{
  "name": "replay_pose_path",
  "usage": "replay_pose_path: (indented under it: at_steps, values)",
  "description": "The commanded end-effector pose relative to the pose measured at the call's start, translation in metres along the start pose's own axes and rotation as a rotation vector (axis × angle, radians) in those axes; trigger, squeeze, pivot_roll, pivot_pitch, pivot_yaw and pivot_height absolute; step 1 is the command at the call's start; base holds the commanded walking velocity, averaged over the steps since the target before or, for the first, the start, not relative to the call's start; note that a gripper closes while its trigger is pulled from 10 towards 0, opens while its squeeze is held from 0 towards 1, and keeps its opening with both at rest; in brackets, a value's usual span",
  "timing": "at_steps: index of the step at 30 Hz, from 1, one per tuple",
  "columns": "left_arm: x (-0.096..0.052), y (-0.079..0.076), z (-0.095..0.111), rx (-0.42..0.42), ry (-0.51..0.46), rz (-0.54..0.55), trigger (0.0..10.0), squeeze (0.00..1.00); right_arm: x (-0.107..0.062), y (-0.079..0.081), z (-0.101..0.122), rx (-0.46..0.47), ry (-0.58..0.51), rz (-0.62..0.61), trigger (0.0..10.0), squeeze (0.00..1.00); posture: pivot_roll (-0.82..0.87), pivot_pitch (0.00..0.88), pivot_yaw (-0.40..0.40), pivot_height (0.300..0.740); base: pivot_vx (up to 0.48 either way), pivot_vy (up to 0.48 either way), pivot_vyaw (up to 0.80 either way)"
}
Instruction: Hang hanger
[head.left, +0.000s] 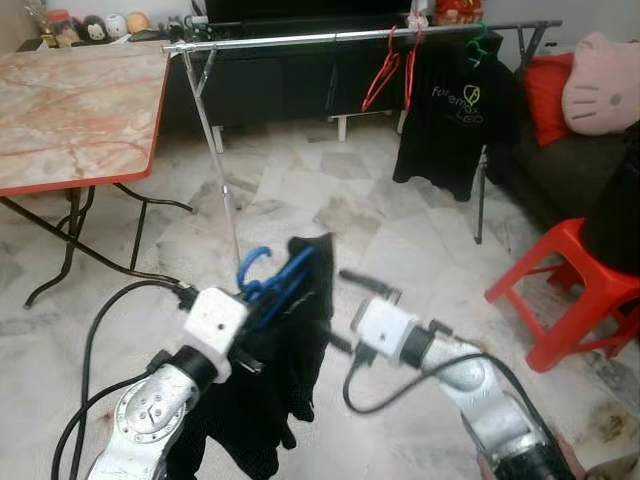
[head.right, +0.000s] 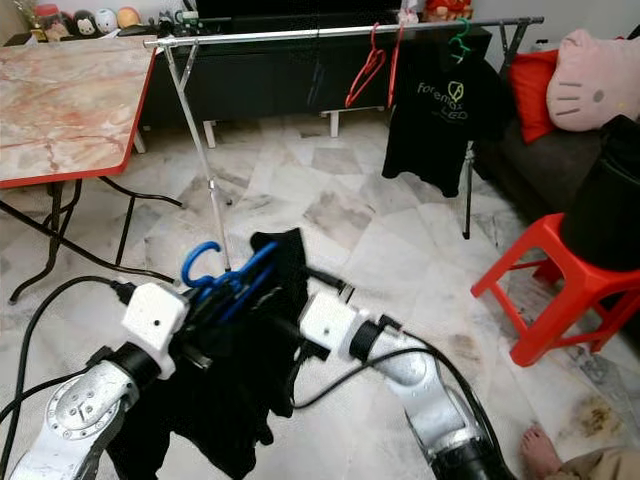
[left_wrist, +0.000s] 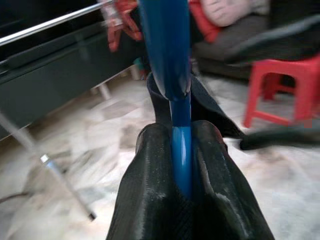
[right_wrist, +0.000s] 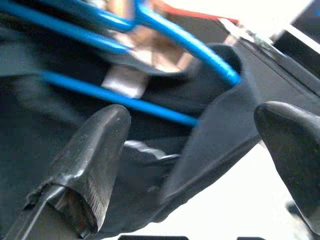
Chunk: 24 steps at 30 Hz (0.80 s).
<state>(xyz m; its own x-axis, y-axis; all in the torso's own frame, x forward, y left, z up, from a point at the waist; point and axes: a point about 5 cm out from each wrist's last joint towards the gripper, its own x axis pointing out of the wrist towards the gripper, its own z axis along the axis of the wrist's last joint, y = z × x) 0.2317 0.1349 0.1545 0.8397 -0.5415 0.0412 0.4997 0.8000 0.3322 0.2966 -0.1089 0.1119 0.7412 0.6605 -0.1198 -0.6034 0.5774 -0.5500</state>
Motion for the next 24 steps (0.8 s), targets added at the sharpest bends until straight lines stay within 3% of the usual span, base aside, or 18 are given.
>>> replay_pose_path:
  at_steps: [1,8,12,19,24]
  values:
    - [-0.004,-0.005,0.009,0.021,-0.015,-0.052,10.0,0.0,0.002,-0.004,-0.004,0.016,0.027,-0.076,10.0,0.0,-0.01,0.071,-0.006,0.74,0.0,0.0,0.0]
    - [-0.011,-0.008,0.006,0.021,0.024,-0.063,10.0,0.0,0.003,-0.007,-0.005,0.079,0.047,-0.169,10.0,0.0,-0.01,0.073,-0.008,0.74,0.0,0.0,0.0]
    - [-0.011,-0.008,0.007,0.036,0.028,-0.071,10.0,0.0,0.003,-0.008,-0.015,0.139,0.115,-0.245,10.0,0.0,-0.01,0.073,-0.008,0.74,0.0,0.0,0.0]
    - [-0.007,-0.001,0.014,0.061,0.003,-0.03,10.0,0.0,0.004,0.006,-0.015,0.213,0.123,-0.158,10.0,0.0,-0.01,0.075,-0.009,0.74,0.0,0.0,0.0]
    - [-0.002,-0.005,0.022,0.039,-0.028,-0.058,10.0,0.0,0.003,0.014,-0.019,0.183,0.147,-0.117,10.0,0.0,-0.01,0.075,-0.007,0.74,0.0,0.0,0.0]
